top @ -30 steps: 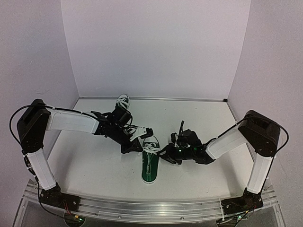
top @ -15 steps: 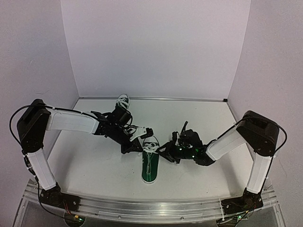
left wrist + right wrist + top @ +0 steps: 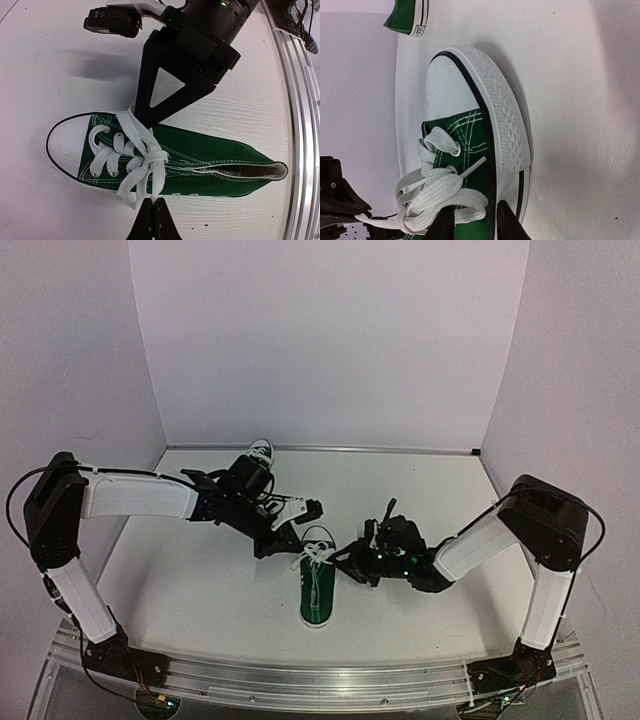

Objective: Tie the shoes

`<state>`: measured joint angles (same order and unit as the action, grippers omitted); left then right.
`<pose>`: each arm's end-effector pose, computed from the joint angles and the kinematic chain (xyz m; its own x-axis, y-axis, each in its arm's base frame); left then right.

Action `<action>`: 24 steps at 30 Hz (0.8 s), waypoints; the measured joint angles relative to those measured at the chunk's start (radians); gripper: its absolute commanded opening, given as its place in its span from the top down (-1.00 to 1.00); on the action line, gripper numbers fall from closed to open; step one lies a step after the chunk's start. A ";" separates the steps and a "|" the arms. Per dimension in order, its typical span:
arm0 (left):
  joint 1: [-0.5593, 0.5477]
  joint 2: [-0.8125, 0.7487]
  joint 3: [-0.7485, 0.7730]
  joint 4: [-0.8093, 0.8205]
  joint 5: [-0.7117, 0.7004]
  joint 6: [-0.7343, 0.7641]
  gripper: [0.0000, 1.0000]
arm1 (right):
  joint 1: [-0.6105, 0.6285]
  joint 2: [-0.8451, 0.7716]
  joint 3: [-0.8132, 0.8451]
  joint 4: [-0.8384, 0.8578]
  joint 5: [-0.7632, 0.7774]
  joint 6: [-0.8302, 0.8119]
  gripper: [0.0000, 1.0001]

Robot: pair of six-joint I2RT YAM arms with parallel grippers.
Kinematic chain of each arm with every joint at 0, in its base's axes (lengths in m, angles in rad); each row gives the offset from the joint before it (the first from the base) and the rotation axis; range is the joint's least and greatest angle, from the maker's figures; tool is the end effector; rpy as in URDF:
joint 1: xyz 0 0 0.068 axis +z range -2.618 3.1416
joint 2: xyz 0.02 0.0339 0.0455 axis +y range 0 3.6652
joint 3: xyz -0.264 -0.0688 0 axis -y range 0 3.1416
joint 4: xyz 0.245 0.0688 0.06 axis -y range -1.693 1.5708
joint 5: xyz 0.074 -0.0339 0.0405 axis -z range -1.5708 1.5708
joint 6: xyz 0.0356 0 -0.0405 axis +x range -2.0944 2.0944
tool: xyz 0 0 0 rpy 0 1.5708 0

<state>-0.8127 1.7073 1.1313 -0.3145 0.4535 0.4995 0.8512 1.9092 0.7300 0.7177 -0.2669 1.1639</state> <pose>0.2367 -0.2727 0.2095 -0.0658 0.6957 -0.7153 0.9953 0.0965 0.0023 0.2260 0.2721 0.1107 -0.9253 0.2882 -0.2465 -0.0792 0.4889 0.8688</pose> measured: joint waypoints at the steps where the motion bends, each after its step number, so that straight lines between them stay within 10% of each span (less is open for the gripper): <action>1: 0.000 -0.002 0.000 0.000 0.000 0.000 1.00 | 0.002 -0.001 0.000 -0.003 0.005 -0.001 0.46; 24: 0.000 -0.064 -0.027 0.028 -0.028 -0.037 1.00 | 0.025 -0.094 0.077 -0.273 0.058 -0.233 0.43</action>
<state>-0.8124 1.6430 1.1046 -0.2868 0.4258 0.4623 0.8762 1.8149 0.8071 0.4450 -0.2092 0.9312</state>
